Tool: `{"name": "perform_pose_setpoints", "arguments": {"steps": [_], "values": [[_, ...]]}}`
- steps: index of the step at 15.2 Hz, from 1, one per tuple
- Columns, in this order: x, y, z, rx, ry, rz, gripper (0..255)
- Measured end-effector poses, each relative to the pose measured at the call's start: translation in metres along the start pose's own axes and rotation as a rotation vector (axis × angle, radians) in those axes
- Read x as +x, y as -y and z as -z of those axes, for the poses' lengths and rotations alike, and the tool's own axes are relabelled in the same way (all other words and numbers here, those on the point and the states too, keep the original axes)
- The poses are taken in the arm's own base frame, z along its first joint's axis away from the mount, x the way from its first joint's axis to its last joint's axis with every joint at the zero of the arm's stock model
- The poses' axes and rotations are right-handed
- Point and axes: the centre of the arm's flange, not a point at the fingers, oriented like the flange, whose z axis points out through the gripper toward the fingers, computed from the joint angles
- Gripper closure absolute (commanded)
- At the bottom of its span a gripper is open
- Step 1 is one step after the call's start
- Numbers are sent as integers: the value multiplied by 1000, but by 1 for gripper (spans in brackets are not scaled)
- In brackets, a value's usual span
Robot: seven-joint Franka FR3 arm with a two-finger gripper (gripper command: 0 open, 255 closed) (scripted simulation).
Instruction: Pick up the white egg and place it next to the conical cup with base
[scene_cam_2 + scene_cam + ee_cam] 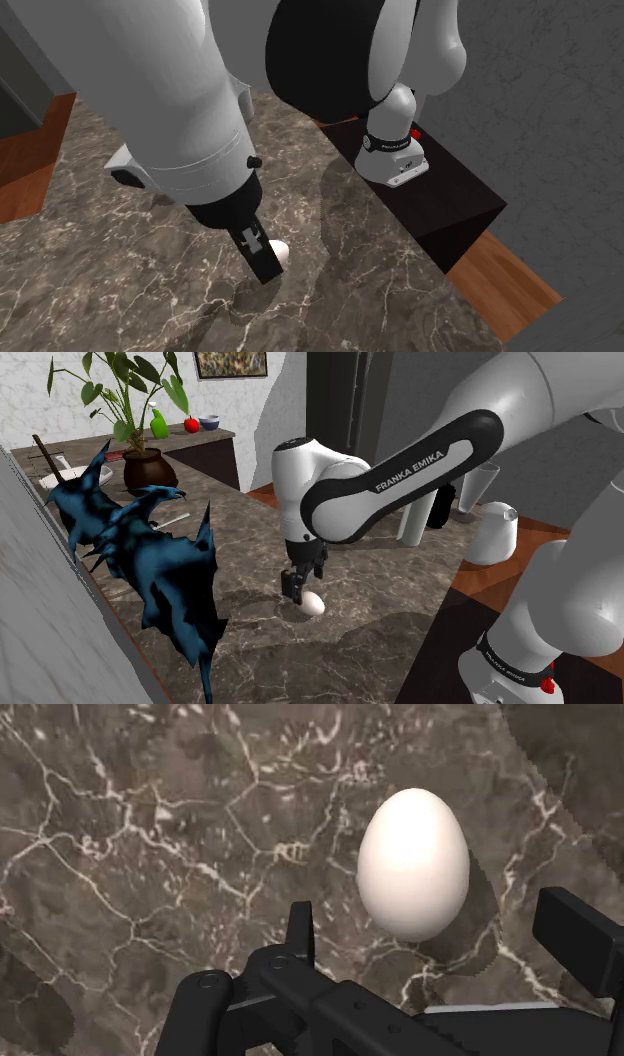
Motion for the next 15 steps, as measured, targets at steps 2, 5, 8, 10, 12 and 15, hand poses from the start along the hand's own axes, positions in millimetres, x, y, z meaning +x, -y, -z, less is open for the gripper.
{"name": "perform_pose_setpoints", "arguments": {"steps": [2, 5, 8, 10, 12, 15], "values": [[6, 5, -12, -3, 2, 6, 0], [8, 6, -30, -3, 3, 7, 0], [8, 5, -44, -3, 3, 7, 0], [8, 5, -47, -3, 3, 8, 0], [8, 5, -48, -3, 2, 8, 0], [8, 5, -48, -3, 2, 8, 255]]}}
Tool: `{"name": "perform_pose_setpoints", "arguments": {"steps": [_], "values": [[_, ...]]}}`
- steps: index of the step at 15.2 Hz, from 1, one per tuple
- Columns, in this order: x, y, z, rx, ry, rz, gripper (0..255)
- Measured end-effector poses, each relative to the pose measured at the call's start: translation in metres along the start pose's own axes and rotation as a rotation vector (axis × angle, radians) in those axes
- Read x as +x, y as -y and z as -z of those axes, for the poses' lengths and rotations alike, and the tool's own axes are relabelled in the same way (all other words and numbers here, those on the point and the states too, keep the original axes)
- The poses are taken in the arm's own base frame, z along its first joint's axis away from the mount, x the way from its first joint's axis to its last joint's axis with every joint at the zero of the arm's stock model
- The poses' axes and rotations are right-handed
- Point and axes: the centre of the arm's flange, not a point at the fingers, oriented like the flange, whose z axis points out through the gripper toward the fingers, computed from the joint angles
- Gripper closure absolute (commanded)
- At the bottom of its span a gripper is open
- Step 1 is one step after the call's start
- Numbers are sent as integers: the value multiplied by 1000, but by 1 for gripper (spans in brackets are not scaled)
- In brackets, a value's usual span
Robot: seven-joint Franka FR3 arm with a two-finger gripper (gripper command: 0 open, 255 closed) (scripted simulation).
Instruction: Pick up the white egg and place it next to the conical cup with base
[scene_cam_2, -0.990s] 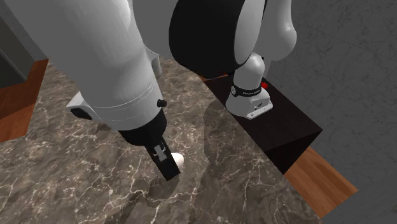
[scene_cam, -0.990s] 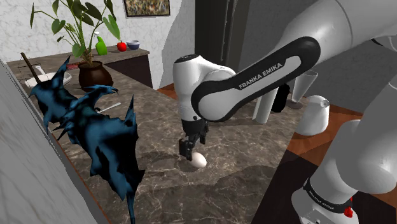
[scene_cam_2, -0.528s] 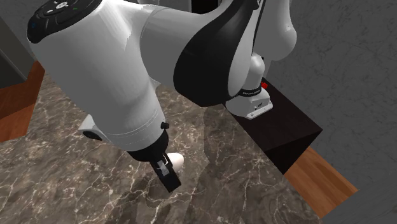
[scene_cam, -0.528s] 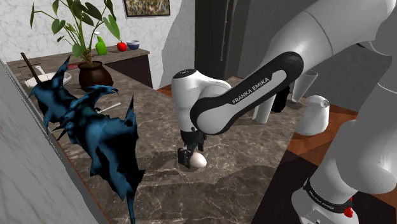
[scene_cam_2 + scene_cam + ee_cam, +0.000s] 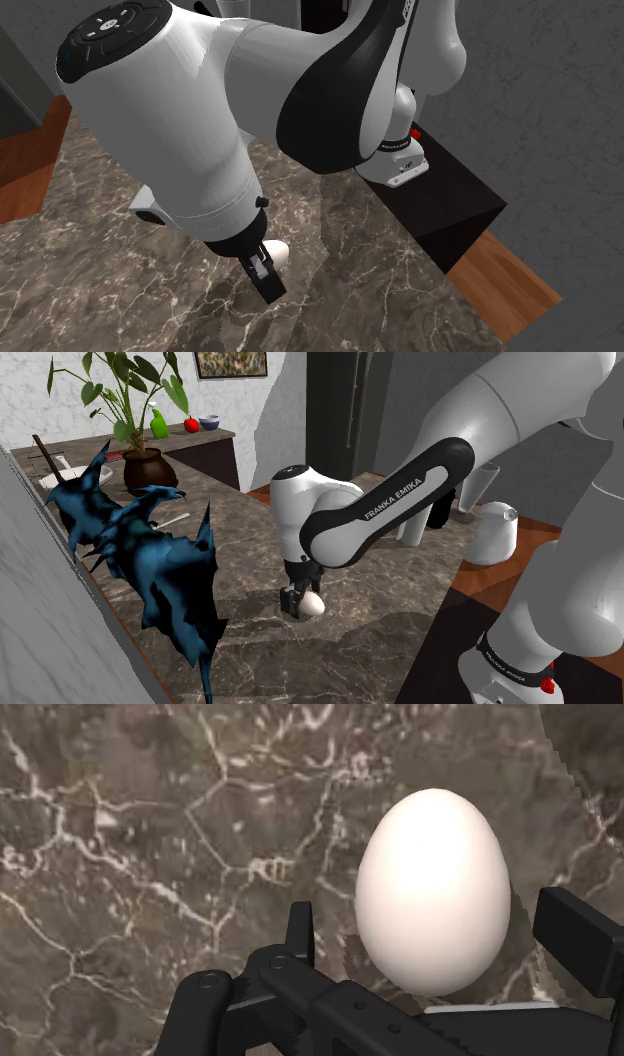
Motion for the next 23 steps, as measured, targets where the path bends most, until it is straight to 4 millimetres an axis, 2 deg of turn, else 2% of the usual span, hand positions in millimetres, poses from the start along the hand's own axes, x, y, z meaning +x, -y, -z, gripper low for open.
{"name": "perform_pose_setpoints", "arguments": {"steps": [11, 23], "values": [[-1, 1, 3, 0, 0, 0, 255], [-7, 0, 62, 0, 0, 0, 255]]}}
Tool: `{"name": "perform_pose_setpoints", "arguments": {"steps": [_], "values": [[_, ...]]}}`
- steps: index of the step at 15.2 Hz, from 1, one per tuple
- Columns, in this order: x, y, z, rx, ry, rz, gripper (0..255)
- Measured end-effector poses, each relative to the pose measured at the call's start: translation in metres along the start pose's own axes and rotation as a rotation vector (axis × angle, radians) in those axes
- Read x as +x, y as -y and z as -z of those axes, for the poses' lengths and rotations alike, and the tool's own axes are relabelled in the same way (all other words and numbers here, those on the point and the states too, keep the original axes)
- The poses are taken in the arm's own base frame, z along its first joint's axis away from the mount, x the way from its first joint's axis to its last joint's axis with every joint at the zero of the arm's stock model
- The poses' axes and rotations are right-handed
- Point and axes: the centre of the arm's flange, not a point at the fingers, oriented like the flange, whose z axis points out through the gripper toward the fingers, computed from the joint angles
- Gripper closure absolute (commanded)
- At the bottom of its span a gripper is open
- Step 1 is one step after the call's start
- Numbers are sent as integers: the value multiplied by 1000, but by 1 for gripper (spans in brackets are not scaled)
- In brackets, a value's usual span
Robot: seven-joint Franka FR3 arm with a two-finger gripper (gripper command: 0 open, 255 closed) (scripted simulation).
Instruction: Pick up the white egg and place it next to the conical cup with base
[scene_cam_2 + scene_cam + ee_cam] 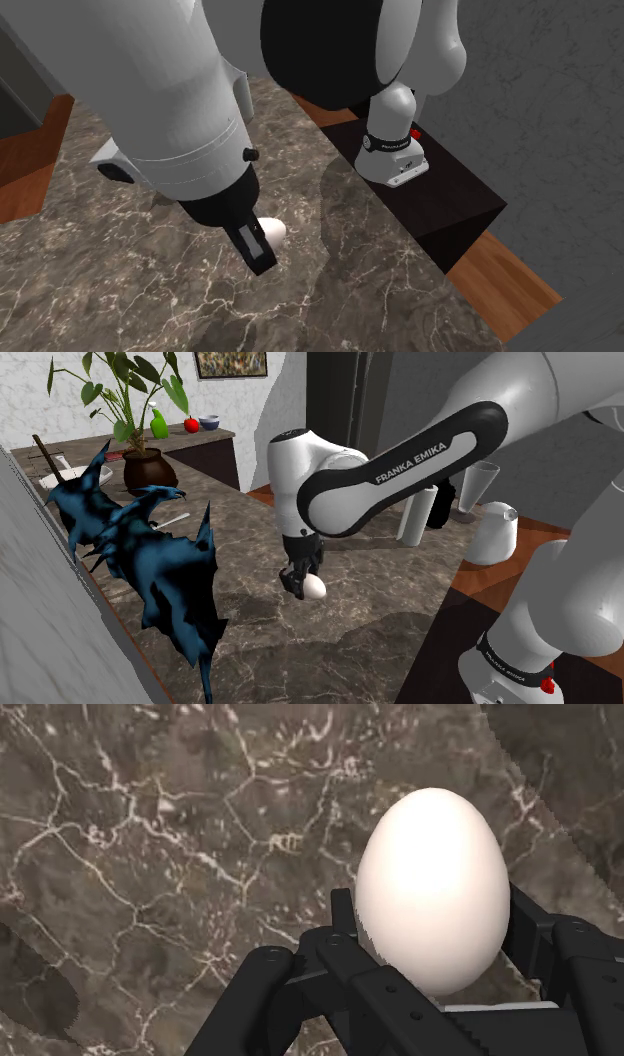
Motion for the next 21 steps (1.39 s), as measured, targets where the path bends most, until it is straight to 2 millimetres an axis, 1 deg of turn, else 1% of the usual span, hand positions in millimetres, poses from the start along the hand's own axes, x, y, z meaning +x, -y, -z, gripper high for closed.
{"name": "perform_pose_setpoints", "arguments": {"steps": [21], "values": [[-12, -1, 111, 0, 0, 0, 255]]}}
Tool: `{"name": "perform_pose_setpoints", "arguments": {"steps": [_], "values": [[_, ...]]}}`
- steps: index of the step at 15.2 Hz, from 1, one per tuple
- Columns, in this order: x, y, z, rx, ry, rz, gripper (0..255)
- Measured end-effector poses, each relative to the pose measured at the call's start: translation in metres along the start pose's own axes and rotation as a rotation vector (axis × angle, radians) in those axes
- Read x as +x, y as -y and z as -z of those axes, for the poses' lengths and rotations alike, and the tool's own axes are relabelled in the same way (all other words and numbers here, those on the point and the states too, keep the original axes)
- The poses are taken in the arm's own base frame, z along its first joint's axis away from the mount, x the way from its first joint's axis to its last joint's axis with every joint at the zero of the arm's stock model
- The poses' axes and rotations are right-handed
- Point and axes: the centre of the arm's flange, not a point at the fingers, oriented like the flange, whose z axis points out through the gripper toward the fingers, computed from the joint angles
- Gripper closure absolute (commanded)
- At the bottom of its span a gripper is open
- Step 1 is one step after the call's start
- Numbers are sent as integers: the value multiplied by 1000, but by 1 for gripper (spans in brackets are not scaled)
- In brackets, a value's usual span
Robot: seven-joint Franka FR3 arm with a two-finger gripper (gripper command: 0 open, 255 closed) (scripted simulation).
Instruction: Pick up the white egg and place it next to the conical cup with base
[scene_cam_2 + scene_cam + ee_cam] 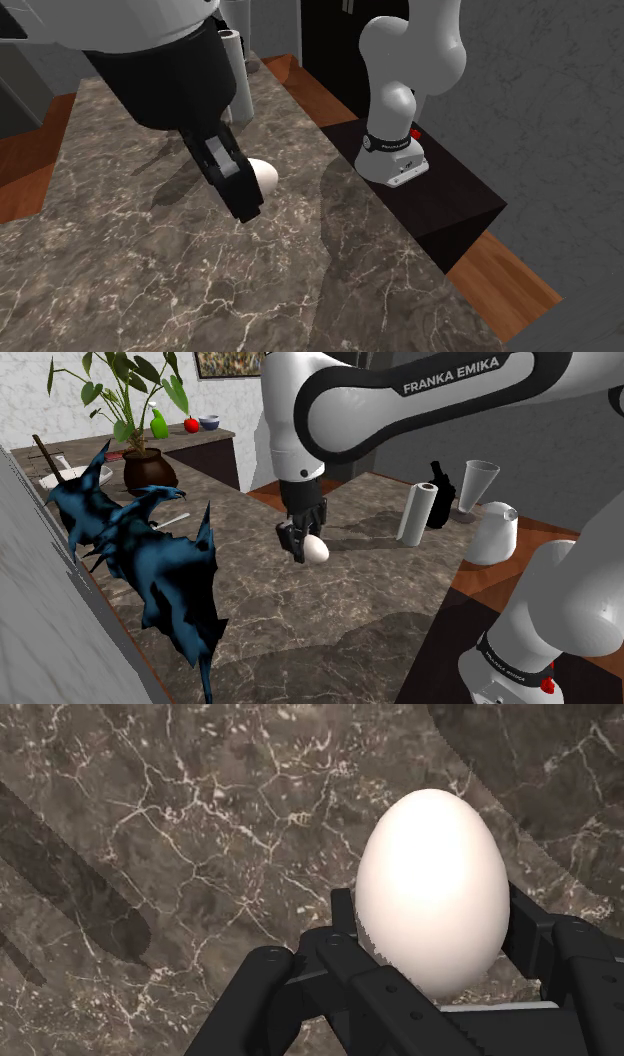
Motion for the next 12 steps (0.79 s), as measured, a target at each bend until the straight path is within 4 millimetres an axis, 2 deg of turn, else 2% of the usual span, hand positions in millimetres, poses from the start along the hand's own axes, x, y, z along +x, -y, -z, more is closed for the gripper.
{"name": "perform_pose_setpoints", "arguments": {"steps": [12], "values": [[-8, 0, 63, 0, 0, 0, 255]]}}
